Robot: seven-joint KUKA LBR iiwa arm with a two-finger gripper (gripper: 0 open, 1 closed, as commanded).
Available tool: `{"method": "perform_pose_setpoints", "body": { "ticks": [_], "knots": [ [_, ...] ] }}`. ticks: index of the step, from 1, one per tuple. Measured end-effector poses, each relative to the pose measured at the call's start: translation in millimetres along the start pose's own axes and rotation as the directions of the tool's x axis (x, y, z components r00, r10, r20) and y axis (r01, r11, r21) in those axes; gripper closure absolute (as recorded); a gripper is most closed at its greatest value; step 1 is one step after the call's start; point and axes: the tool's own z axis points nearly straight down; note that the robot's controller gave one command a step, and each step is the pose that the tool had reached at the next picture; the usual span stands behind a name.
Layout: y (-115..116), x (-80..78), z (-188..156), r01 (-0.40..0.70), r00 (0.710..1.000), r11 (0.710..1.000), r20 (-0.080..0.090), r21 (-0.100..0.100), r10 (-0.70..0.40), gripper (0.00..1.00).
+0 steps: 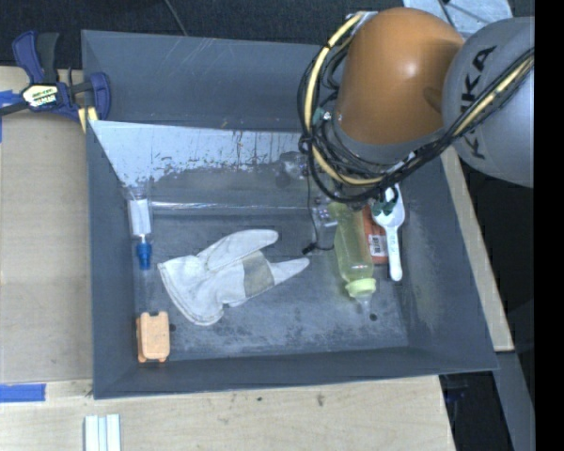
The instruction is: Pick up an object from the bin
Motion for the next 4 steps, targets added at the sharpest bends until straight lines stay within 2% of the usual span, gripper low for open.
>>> {"method": "perform_pose_setpoints", "body": {
  "ticks": [1, 2, 3, 4],
  "knots": [
    [-3.8, -11.7, 42.1, 0.046, 0.999, 0.999, -0.001, -0.001, -0.046, 0.00],
    [22.6, -8.2, 77.3, 0.077, 0.997, 0.997, -0.003, -0.001, -0.077, 0.00],
    [27.8, -19.2, 103.3, 0.191, 0.982, 0.982, -0.001, -0.004, -0.191, 0.00],
    [22.8, -17.9, 137.6, 0.236, 0.972, 0.972, -0.002, -0.002, -0.236, 0.00]
  ]
}}
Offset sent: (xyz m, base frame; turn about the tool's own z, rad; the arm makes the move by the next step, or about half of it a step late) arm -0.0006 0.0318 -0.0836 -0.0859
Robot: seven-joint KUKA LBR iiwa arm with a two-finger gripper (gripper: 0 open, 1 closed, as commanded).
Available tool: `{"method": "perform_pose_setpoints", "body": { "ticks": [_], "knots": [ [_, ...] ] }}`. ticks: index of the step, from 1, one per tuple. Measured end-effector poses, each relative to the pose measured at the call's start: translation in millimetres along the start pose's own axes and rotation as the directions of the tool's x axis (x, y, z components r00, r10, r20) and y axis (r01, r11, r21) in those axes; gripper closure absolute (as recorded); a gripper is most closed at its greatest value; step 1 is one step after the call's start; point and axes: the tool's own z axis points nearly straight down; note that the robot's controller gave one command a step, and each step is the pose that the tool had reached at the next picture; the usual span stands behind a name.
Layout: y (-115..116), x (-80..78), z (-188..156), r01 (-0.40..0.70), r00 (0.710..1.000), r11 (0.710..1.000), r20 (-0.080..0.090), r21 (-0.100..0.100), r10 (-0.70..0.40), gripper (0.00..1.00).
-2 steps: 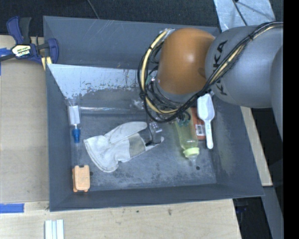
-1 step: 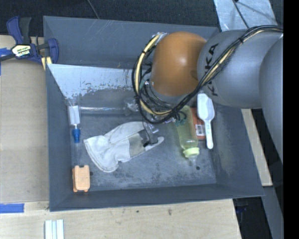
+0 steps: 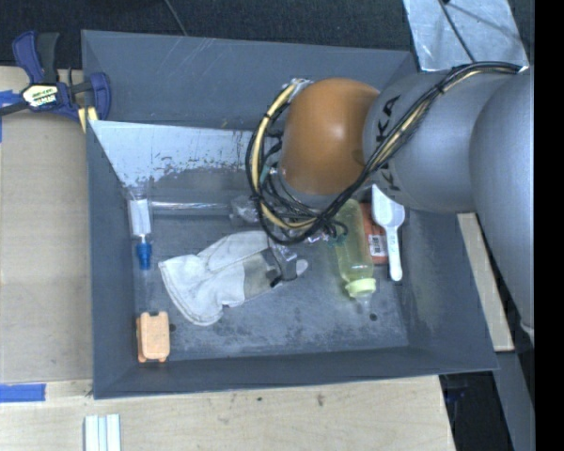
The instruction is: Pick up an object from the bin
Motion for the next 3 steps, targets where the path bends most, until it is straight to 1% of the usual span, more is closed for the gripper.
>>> {"method": "perform_pose_setpoints", "body": {
  "ticks": [1, 2, 3],
  "knots": [
    [-2.1, -18.3, 21.2, 0.097, 0.995, 0.995, 0.000, 0.000, -0.097, 1.00],
    [-2.1, -18.3, 21.2, 0.097, 0.995, 0.995, 0.000, 0.000, -0.097, 1.00],
    [-8.2, -18.9, -121.5, 0.142, 0.990, 0.990, 0.001, 0.001, -0.142, 1.00]
  ]
}}
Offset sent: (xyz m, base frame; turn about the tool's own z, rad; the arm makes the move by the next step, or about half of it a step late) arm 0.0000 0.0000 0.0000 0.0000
